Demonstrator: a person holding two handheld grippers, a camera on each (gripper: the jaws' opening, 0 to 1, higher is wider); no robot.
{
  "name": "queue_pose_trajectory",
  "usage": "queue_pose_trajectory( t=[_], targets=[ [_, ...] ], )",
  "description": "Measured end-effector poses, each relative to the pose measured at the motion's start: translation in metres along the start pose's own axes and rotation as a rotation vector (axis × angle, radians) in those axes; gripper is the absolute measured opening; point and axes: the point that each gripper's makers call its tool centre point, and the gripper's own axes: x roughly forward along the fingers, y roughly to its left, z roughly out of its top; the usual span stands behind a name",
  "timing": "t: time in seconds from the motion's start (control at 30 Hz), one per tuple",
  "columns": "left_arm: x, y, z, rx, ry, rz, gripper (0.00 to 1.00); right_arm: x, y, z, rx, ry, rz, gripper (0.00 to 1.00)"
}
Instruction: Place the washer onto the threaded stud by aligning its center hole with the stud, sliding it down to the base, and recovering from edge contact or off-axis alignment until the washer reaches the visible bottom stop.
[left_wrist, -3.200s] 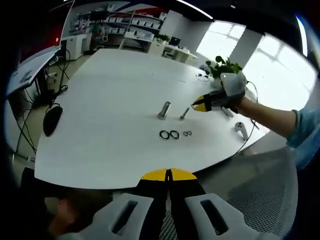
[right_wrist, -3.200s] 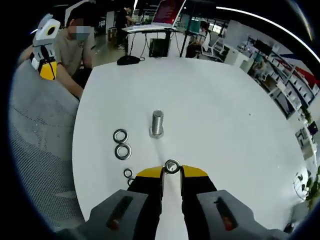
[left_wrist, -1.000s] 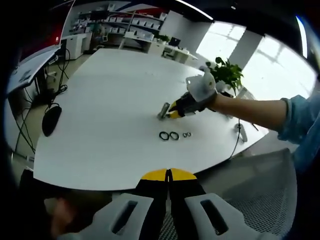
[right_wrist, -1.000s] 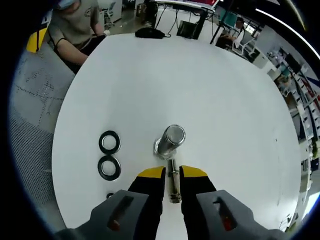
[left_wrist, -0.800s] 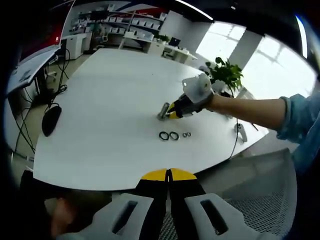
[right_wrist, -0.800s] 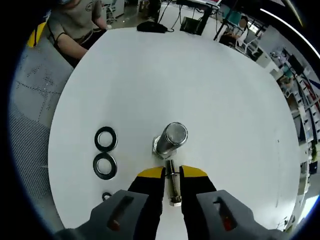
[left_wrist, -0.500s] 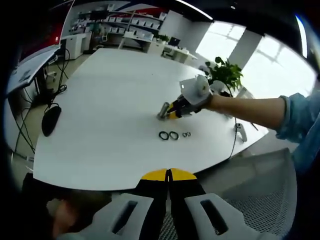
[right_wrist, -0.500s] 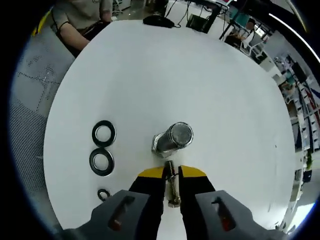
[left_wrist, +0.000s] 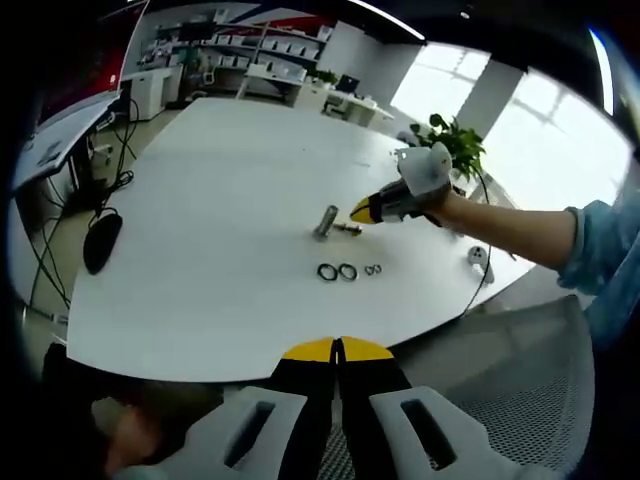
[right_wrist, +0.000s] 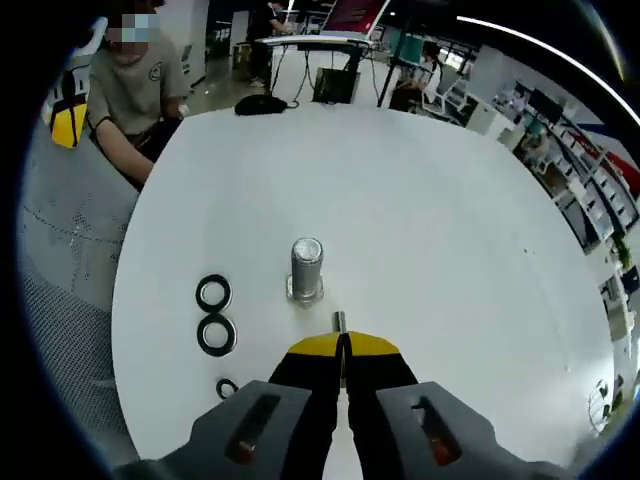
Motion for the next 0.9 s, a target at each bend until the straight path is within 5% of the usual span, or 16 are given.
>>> queue_pose_trajectory(
  t=[0.17,0.4,0.77,0.9],
  targets=[
    [-0.001,0.001,0.0,-0.004,-0.005,0.005,0.0,0.003,0.0,0.003,0.009,0.001,0.021,0.03],
    [0.0,0.0,-0.001,-0.004,0.003,0.003,0.0,0.024,0.018,0.003,-0.188,0.125,0.067,0.09],
    [0.0,-0.001,0.001,-0.003,-0.01,-0.007,0.0,0.043,0.009,-0.005,-0.138,0.182,0.099,0.09],
    [0.0,-0.001,0.001,-0.002,-0.01,-0.01,0.0,0.038,0.0,-0.002,-0.092,0.137,0.062,0.09]
  ],
)
